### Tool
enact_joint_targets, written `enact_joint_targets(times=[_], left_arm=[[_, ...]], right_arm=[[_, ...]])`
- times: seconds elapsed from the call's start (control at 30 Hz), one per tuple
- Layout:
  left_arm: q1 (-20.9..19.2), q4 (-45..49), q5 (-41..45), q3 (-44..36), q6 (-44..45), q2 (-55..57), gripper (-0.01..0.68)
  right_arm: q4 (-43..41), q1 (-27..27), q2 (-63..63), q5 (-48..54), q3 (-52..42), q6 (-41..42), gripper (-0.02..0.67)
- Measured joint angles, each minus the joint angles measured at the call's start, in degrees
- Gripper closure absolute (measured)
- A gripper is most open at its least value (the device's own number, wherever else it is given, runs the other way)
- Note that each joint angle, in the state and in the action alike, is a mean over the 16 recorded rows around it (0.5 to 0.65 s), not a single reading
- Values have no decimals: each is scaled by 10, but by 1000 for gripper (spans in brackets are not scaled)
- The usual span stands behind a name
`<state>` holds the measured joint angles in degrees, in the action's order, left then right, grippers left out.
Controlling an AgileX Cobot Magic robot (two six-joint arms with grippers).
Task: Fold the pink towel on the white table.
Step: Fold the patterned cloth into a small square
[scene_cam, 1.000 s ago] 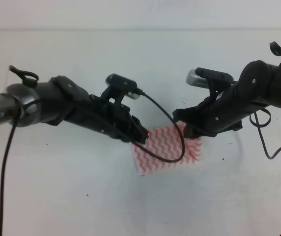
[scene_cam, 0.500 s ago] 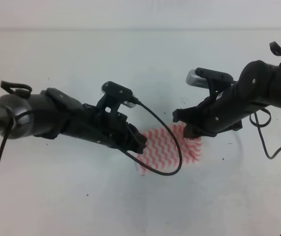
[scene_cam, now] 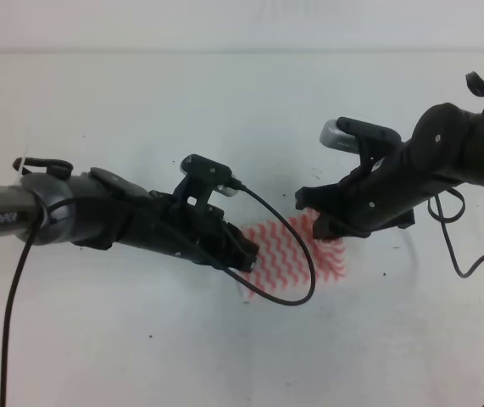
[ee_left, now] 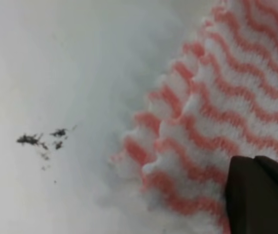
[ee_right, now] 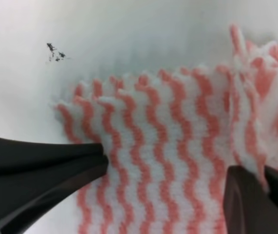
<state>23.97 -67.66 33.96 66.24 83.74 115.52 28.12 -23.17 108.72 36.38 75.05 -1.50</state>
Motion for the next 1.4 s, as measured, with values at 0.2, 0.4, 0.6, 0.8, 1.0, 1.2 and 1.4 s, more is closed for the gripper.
enact_joint_targets(times=[0.2, 0.4, 0.6, 0.8, 1.0, 1.2, 1.4], left_arm=[[0, 0, -3, 0, 0, 4, 679], [0, 0, -4, 0, 2, 4, 679], [0, 0, -4, 0, 3, 4, 678], [0, 3, -1, 0, 4, 2, 678], [0, 22, 5, 0, 0, -10, 678], [0, 56, 15, -1, -10, -24, 678], [0, 83, 16, -4, -21, -29, 678]], right_arm=[[9, -9, 3, 8, 15, 0, 664], [11, -20, 14, 20, 40, 1, 665], [10, -31, 30, 29, 61, 1, 664], [9, -35, 42, 34, 67, 1, 664], [9, -38, 46, 35, 67, 1, 665], [8, -39, 47, 36, 68, 2, 664], [9, -39, 47, 36, 68, 3, 664]])
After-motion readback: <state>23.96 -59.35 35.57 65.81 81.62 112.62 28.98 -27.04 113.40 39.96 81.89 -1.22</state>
